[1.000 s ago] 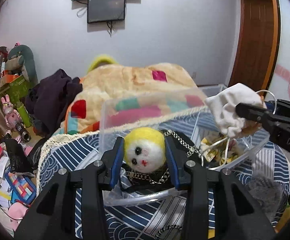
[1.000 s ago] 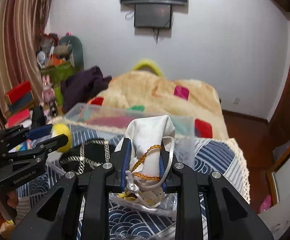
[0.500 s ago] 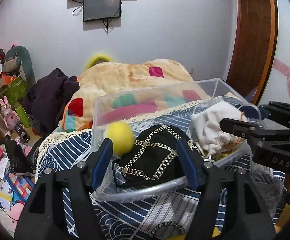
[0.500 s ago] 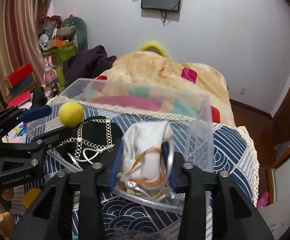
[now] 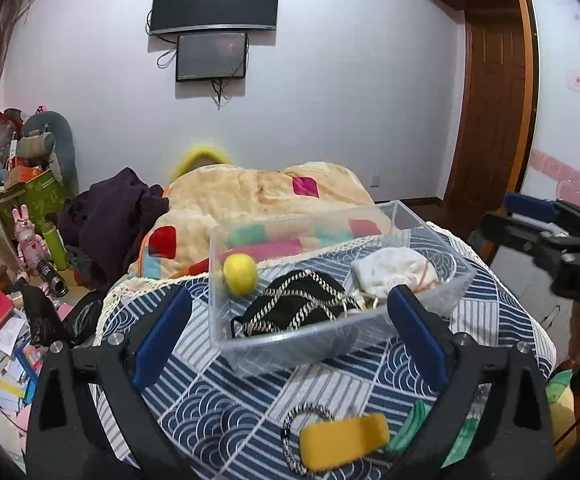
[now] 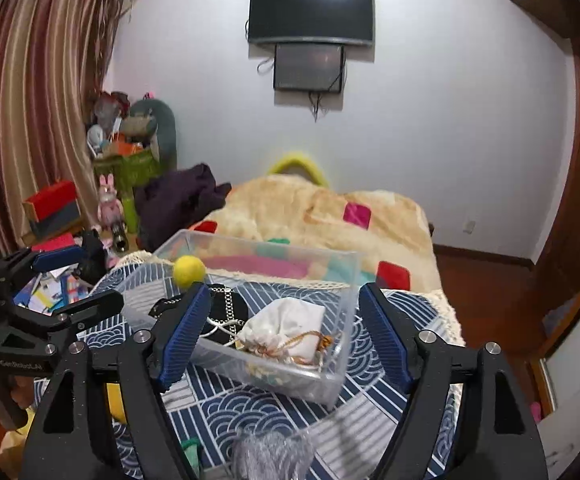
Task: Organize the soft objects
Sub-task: 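Grasp the yellow sponge with the left tool while the right tool grasps the foil-filled plastic bag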
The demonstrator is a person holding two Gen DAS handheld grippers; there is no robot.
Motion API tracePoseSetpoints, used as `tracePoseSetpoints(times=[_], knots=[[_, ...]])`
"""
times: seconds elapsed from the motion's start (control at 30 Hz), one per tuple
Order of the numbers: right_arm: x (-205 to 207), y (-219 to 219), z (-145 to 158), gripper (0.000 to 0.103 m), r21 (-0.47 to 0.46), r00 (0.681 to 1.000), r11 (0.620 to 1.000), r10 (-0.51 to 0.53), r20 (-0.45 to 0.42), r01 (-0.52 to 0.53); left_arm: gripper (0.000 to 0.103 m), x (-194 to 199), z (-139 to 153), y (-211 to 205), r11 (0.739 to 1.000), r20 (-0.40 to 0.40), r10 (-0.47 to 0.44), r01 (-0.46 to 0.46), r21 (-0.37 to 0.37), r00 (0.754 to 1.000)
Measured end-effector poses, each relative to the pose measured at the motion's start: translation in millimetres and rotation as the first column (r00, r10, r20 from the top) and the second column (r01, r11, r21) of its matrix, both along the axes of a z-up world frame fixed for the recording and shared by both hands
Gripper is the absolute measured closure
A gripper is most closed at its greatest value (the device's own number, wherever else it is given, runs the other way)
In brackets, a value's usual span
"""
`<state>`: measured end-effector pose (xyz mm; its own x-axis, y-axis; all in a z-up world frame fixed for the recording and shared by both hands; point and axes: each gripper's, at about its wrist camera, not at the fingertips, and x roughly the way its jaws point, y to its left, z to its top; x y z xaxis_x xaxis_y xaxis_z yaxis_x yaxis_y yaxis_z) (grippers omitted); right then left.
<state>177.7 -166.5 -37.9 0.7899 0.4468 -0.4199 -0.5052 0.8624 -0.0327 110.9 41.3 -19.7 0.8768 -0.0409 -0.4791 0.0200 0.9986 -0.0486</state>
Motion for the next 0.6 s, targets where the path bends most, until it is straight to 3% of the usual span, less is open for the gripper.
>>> tracePoseSetpoints(times=[0.2,0.4,0.6], knots=[[-17,-12,-15,0.022,-0.032,1.000,0.999,-0.021,0.003,0.021,0.003,-21,-18,-6,1.000,-0.038,-0.013,0.013,-0.003,0.999],[-19,-14,-53,0.022,-0.068,0.995,0.997,-0.029,-0.099,0.022,0.003,-33,-51,-13,0.998,-0.123,-0.042,0.035,-0.060,0.992],[-14,-14,-95,0.022,-0.090,0.975,0.995,-0.054,-0.215,0.035,0.004,-38,-72,-25,0.997,-0.151,-0.058,0.050,-0.058,0.987]])
